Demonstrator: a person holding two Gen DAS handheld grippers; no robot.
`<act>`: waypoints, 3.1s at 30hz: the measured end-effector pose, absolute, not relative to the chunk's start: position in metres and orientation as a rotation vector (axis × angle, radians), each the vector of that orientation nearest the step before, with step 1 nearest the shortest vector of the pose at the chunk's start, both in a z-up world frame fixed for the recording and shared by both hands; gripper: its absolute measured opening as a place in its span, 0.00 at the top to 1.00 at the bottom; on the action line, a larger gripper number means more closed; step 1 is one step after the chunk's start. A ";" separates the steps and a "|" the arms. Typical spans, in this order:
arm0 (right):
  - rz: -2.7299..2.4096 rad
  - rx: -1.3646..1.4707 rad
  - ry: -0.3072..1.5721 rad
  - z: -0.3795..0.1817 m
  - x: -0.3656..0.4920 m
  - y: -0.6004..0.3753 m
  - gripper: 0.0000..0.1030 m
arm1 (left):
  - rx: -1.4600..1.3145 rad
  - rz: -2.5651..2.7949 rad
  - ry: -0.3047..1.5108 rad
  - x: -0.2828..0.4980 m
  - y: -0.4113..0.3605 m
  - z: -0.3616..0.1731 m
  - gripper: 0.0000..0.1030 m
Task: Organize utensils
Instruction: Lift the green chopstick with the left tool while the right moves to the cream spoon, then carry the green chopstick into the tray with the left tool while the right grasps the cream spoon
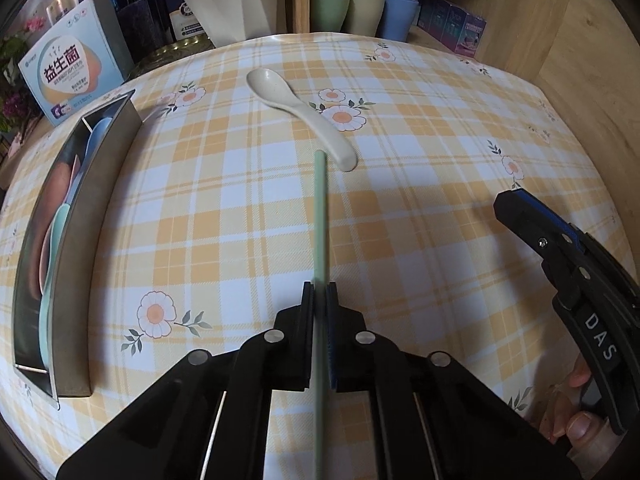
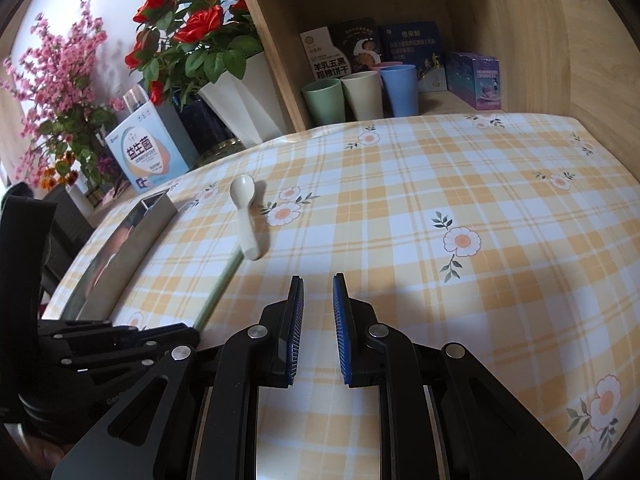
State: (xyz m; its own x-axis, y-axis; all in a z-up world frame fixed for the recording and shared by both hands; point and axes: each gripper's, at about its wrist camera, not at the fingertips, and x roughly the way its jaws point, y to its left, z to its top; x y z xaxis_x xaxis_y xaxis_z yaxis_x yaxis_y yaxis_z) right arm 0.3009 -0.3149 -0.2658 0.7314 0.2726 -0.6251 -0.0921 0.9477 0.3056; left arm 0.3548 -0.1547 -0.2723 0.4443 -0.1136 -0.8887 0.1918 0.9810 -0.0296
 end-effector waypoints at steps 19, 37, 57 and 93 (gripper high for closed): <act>0.220 0.273 0.743 -0.269 0.303 -0.316 0.84 | -0.079 -0.172 0.976 0.332 -0.090 -0.222 0.95; 0.268 0.146 0.852 -0.269 0.315 -0.290 0.83 | -0.215 -0.156 0.901 0.311 -0.013 -0.203 0.95; 0.287 -0.061 0.972 -0.259 0.434 -0.200 0.71 | -0.284 -0.170 0.882 0.299 0.033 -0.206 0.95; 0.268 0.364 0.879 -0.244 0.343 -0.187 0.86 | -0.327 -0.172 0.910 0.295 0.044 -0.205 0.95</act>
State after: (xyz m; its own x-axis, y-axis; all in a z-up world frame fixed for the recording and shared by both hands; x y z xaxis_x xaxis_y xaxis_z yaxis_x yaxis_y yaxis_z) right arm 0.3429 -0.1868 -0.2443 0.6112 0.3738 -0.6976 -0.0788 0.9058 0.4163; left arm 0.2955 0.0440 -0.2050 0.6046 -0.2833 -0.7444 0.0089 0.9370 -0.3493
